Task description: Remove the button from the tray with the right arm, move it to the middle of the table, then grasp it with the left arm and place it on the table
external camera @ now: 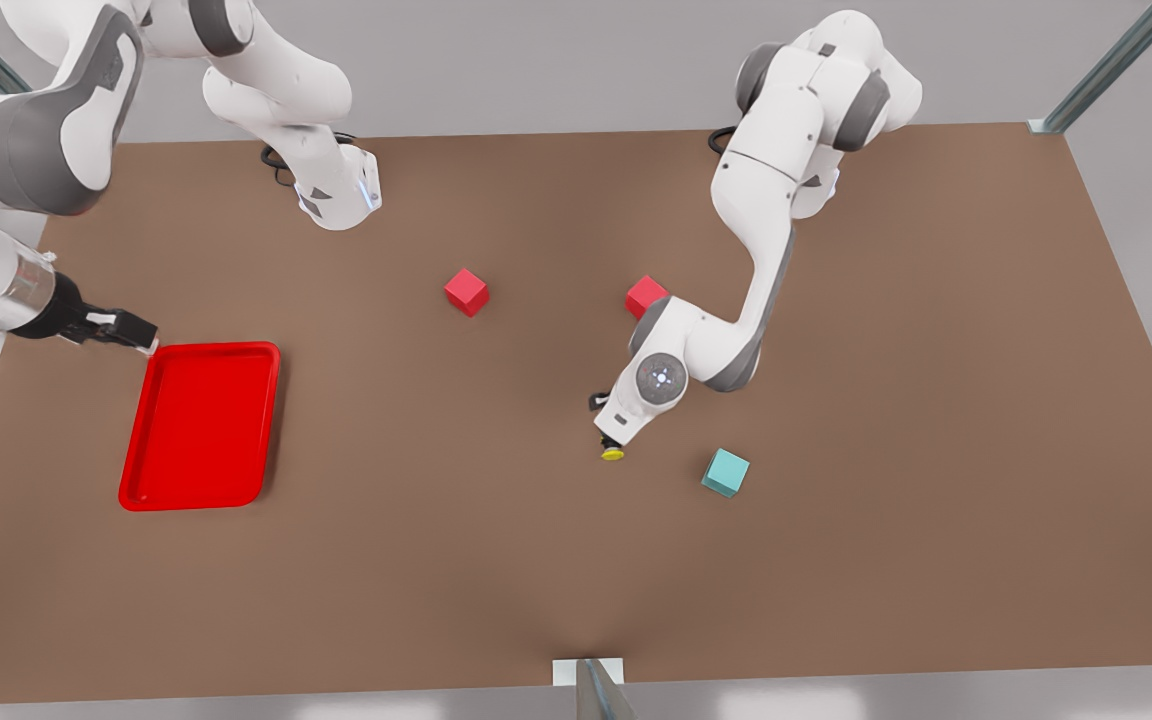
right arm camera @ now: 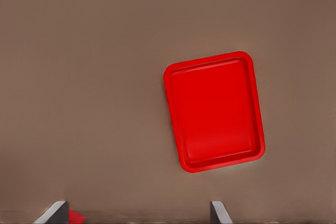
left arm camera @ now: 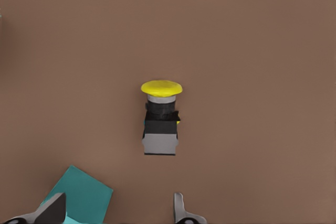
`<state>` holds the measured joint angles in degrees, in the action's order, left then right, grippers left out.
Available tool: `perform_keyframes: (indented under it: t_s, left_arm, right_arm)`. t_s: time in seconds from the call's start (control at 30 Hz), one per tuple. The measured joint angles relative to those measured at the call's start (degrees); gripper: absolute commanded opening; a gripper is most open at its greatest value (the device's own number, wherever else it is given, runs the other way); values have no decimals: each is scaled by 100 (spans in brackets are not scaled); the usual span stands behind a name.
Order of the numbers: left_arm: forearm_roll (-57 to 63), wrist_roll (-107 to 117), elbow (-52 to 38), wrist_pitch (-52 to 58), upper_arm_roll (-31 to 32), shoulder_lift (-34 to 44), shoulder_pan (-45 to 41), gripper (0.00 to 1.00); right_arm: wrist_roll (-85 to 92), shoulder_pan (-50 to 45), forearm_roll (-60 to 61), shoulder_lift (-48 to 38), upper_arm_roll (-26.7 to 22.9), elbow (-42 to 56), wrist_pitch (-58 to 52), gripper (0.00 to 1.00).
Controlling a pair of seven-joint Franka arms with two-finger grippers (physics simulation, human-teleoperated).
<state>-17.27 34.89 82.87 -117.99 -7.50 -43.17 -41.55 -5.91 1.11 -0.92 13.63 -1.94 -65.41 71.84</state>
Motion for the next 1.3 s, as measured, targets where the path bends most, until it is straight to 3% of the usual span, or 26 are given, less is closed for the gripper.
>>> perform_keyframes:
  t_s: [0.23, 0.6, 1.13, 1.3]
  left_arm:
    - [406, 1375, 169, -1233, 3, -208, -322, 100]
    - [1393, 1647, 340, -1706, 33, -335, -285, 100]
    - [1464, 1210, 103, -1905, 74, -654, -214, 100]
    - [1471, 932, 68, -1910, 74, -681, -216, 100]
  right_arm:
    - [644, 137, -187, 172, 0, 19, -658, 100]
    - [1262, -335, -387, 4, 2, 917, -503, 100]
    - [1845, -137, -687, 310, 12, 760, -472, 100]
    - [1762, -274, -441, 112, 61, -254, -167, 100]
